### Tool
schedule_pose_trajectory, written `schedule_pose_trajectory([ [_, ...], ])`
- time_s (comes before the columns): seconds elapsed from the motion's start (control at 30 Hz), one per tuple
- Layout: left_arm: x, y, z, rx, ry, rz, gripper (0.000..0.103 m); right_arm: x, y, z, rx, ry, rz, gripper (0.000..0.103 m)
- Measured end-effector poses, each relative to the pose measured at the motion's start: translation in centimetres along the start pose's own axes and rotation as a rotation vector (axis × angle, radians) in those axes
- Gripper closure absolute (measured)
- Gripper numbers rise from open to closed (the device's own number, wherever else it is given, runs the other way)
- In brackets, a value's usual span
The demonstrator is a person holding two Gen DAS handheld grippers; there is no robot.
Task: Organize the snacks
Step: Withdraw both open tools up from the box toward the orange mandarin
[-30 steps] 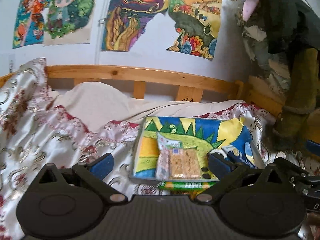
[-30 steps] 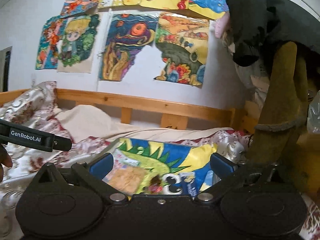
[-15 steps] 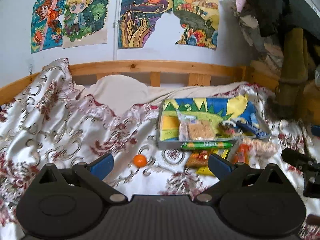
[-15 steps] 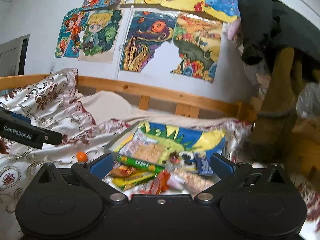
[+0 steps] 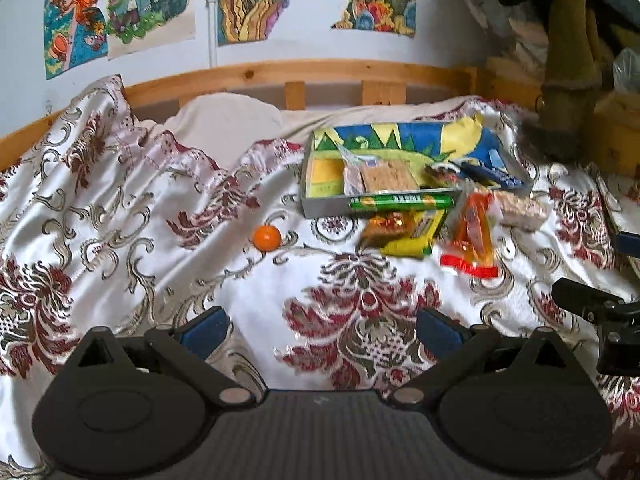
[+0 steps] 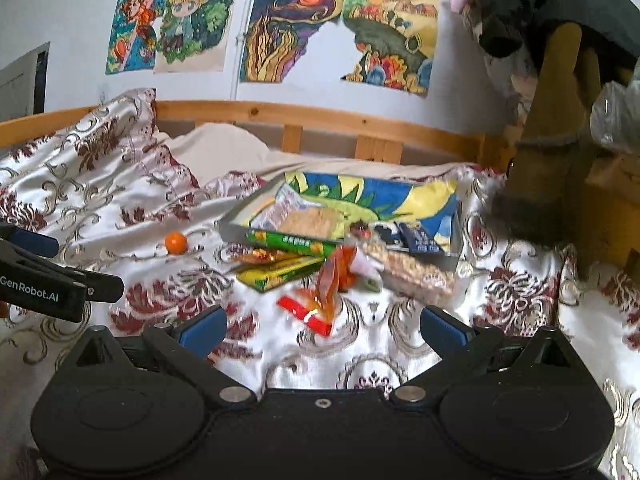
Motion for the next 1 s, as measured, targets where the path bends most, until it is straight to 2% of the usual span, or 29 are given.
schedule_pose_trajectory([
  [0.47, 1.4, -1.4, -0.6, -0.006, -0.029, 0.072, 0.0, 2.1, -1.0, -0.5, 0.005, -0.031, 0.084, 0.001],
  [1.0, 1.3, -2.4, -0.1, -0.003, -0.021, 0.053, 0.0, 2.0, -2.5, -0.7, 0.016, -0.051, 0.124, 0.001],
])
Point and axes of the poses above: each gripper's, at about its wrist camera, not at the fingertips, and y roughly against the way its jaws point, z to its left, x to its underside, the point moved 4 cm from there along -y, roughly the way its jaws point, and after that the axes turned 5 degrees about z, right-handed, at the moved point
